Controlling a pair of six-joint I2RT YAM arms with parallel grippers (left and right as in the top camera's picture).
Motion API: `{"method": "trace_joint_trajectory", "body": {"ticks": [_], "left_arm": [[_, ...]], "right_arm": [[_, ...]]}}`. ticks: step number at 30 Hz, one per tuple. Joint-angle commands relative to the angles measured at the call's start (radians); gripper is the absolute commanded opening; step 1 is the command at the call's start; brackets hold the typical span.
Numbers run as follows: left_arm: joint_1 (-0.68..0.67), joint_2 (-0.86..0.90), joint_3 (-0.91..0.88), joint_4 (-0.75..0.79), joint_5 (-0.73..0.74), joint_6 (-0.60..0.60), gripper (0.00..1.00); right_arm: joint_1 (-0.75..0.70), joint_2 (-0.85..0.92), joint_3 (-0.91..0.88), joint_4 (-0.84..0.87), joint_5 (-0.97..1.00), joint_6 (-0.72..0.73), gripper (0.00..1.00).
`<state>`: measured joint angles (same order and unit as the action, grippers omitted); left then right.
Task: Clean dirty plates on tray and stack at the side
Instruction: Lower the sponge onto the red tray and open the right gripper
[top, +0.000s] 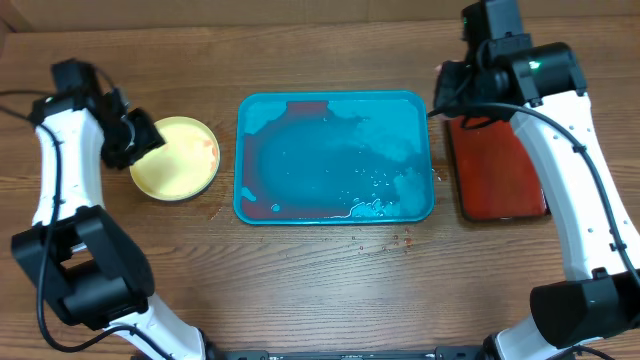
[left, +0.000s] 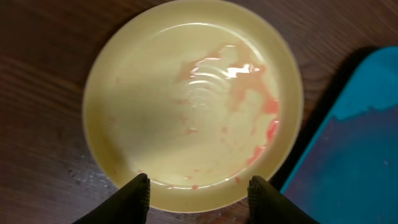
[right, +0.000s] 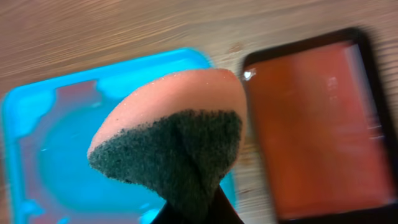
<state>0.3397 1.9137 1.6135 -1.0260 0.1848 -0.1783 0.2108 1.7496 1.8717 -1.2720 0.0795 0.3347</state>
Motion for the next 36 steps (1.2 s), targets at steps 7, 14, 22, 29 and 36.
{"method": "trace_joint_trajectory", "body": {"ticks": [7, 14, 22, 29, 36], "left_arm": [[-0.244, -0.012, 0.041, 0.014, 0.016, 0.128, 0.59], [-0.348, -0.012, 0.041, 0.060, 0.014, 0.132, 0.63], [-0.373, -0.012, 0.041, 0.074, 0.014, 0.131, 0.78], [-0.373, -0.012, 0.041, 0.073, 0.014, 0.131, 1.00], [-0.373, -0.012, 0.041, 0.073, 0.015, 0.130, 1.00]], "right_arm": [[-0.166, 0.087, -0.060, 0.010, 0.068, -0.492, 0.04], [-0.272, 0.151, -0.255, 0.124, -0.005, -0.627, 0.04], [-0.354, 0.191, -0.423, 0.313, -0.124, -0.627, 0.06], [-0.358, 0.187, -0.452, 0.343, -0.127, -0.627, 0.32], [-0.358, 0.119, -0.334, 0.209, -0.127, -0.585, 0.45]]}}
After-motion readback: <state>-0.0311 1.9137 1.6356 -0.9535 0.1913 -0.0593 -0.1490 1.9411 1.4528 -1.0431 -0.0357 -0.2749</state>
